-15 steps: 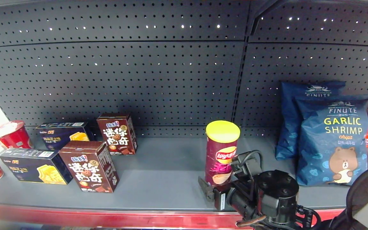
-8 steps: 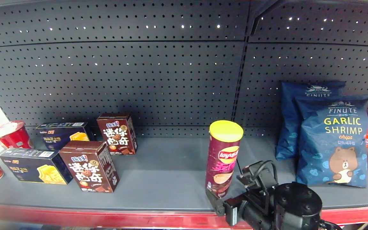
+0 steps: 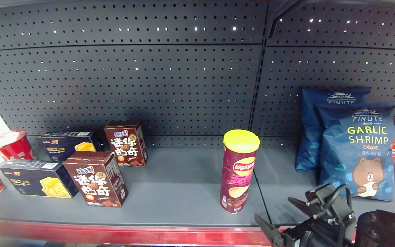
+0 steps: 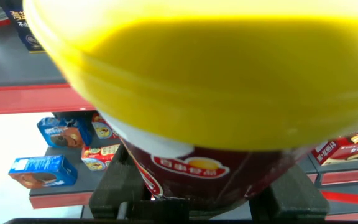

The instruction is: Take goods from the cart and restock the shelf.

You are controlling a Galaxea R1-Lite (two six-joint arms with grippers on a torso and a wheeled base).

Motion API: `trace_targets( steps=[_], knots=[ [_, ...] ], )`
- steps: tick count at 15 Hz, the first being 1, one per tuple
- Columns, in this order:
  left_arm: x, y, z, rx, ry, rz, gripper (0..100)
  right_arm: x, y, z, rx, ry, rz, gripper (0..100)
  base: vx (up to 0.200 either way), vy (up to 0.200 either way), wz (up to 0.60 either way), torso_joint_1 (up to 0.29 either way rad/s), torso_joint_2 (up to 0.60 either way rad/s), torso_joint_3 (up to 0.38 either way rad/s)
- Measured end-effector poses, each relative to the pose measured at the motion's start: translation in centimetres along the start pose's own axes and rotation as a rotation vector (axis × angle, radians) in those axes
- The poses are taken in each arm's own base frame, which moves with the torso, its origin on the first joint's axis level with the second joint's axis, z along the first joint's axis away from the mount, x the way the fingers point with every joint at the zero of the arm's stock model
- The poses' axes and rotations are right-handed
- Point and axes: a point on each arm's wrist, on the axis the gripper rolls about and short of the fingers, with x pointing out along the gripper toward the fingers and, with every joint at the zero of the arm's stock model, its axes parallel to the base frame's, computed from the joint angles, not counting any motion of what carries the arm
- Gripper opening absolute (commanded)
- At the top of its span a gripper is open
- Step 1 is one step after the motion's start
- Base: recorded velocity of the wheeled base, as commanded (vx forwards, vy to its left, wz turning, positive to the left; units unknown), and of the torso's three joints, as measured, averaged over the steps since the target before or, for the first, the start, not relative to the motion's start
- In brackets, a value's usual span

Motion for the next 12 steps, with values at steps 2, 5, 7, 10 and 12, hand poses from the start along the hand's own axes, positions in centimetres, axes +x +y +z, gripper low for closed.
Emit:
trace_targets(
  steps=[2,5,7,10,12],
  knots=[
    [0.0,0.0,0.0,0.0,0.0,0.0,0,0.7,-1.3,0.4,0.021,-0.014,-0.068,100,0.0,0.0,0.0,0.0,0.0,0.0],
    [0.0,0.0,0.0,-0.002,0.0,0.0,0,2.5,-2.2,1.0,0.042,-0.03,-0.119,100,0.0,0.0,0.0,0.0,0.0,0.0],
    [0.0,0.0,0.0,-0.024,0.0,0.0,0,3.8,-2.2,1.2,0.05,-0.039,-0.114,100,0.0,0.0,0.0,0.0,0.0,0.0],
    [0.0,0.0,0.0,-0.034,0.0,0.0,0,5.3,-1.9,1.2,0.057,-0.062,-0.095,100,0.0,0.0,0.0,0.0,0.0,0.0],
    [0.0,0.0,0.0,-0.035,0.0,0.0,0,5.8,-1.6,0.7,0.053,-0.054,-0.085,100,0.0,0.0,0.0,0.0,0.0,0.0]
  ],
)
